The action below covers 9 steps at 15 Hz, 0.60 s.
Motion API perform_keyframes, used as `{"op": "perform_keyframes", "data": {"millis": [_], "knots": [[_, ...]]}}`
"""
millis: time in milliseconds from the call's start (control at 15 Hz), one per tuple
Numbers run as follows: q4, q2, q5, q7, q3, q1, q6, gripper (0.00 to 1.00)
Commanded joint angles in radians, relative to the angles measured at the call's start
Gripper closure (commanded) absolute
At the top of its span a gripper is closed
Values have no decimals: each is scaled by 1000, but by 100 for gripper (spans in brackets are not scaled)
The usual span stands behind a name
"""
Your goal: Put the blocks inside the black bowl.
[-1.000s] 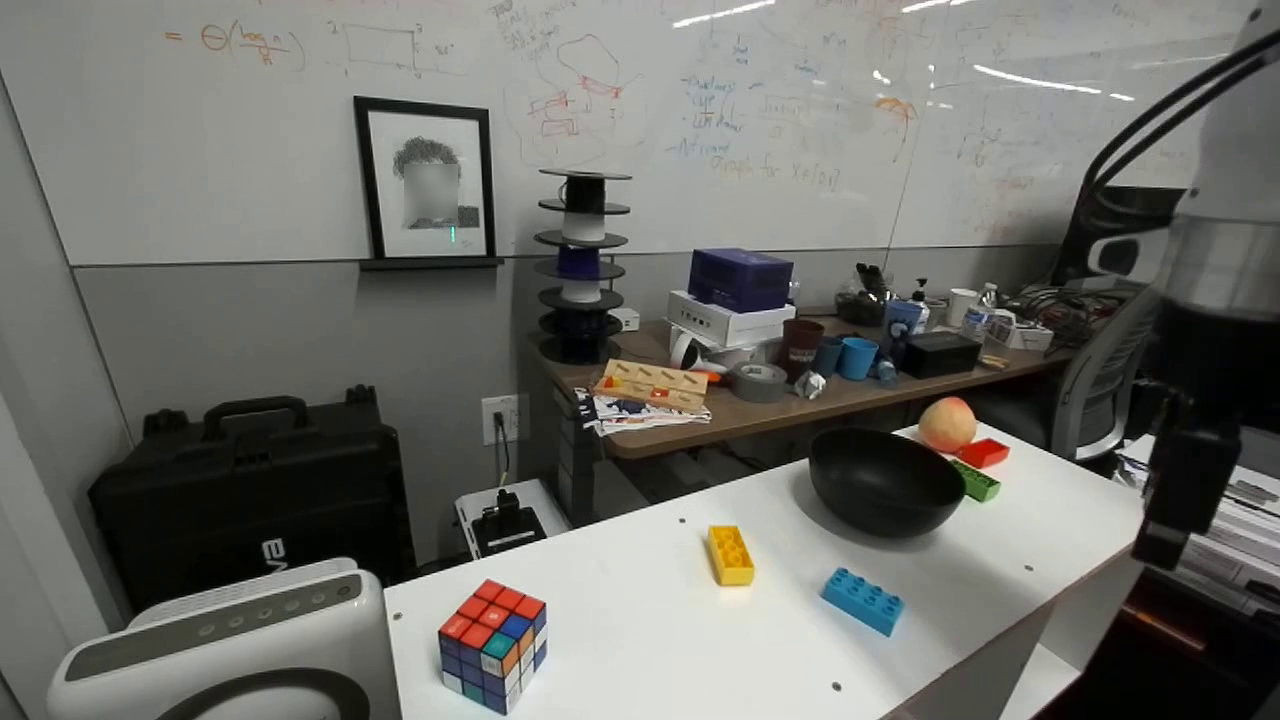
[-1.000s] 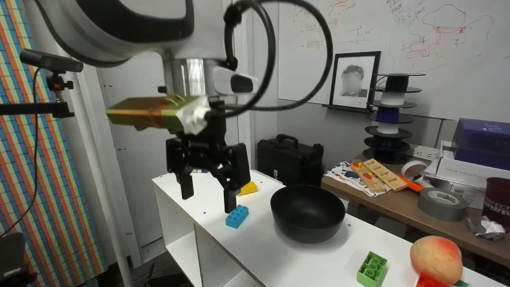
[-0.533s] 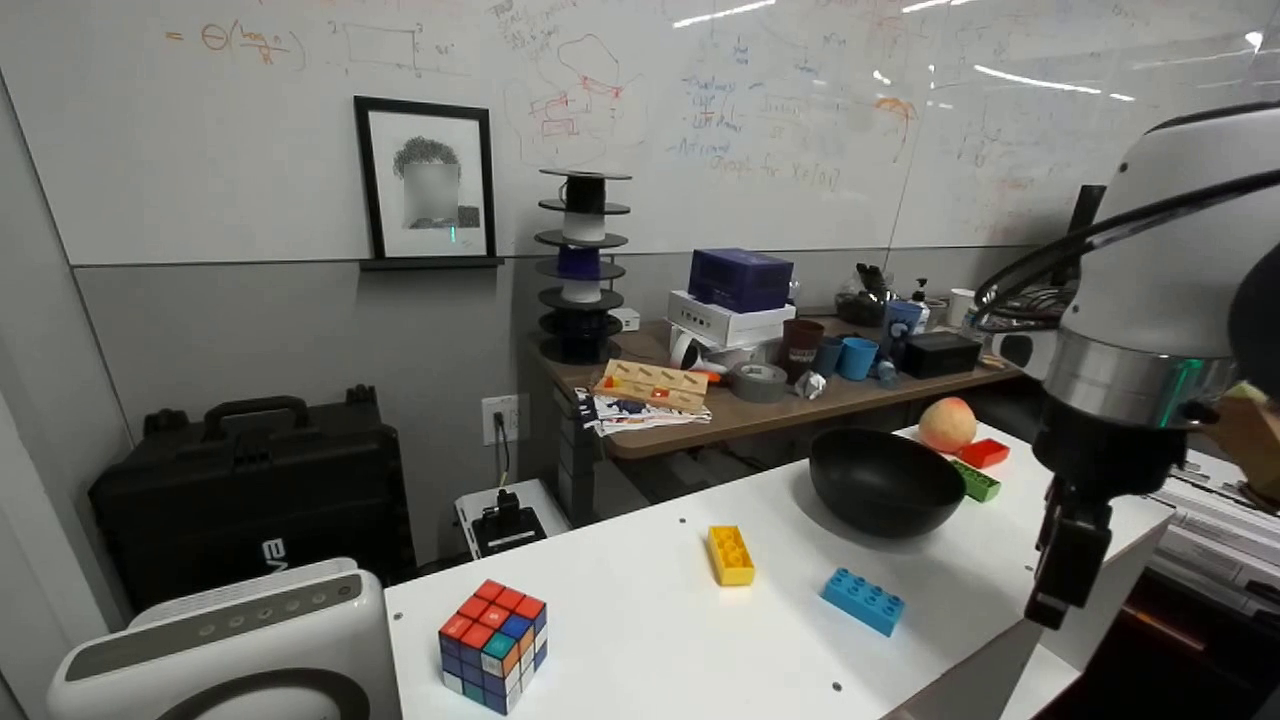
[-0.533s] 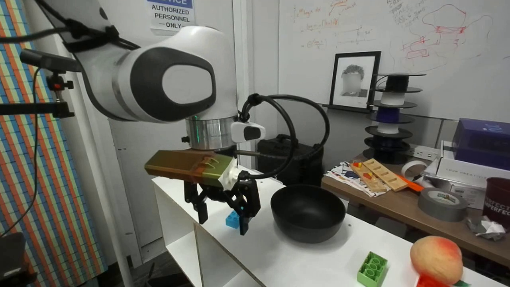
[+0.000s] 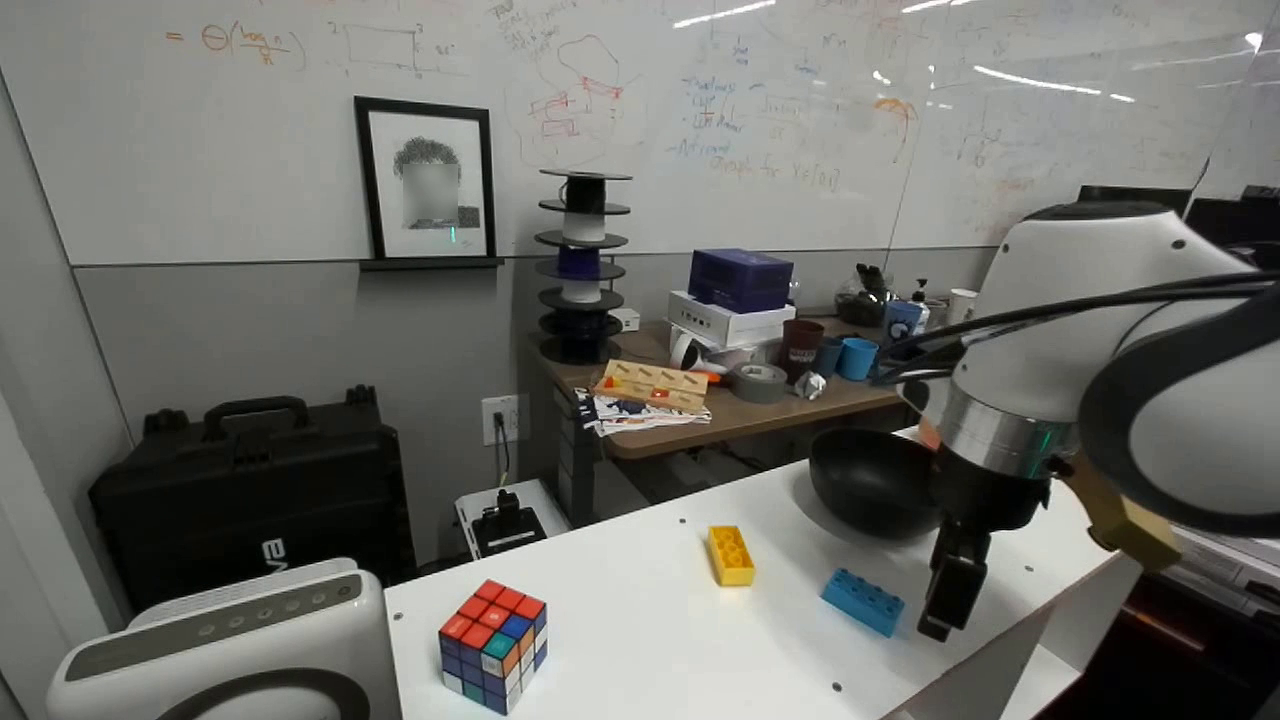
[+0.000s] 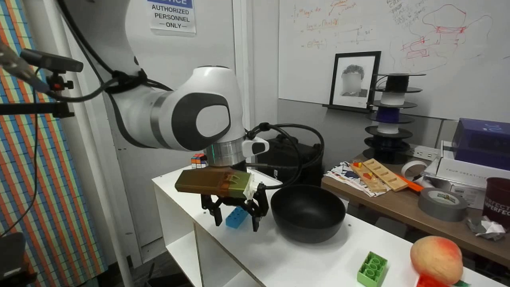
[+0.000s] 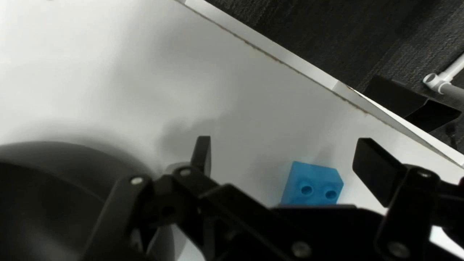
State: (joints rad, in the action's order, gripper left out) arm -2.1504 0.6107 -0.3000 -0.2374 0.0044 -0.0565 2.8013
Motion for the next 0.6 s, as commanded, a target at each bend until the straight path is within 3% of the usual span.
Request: {"op": "perform_keyframes", "data": {"millis": [0, 133, 333, 400, 533], "knots": [[109, 101, 6, 9, 17, -31, 9, 0], [124, 122, 18, -6, 47, -28, 5, 0], [133, 135, 0, 12, 36, -56, 26, 4], [126, 129, -10, 22, 22, -70, 43, 25], [101, 107, -24, 31, 0, -88, 79, 30]]}}
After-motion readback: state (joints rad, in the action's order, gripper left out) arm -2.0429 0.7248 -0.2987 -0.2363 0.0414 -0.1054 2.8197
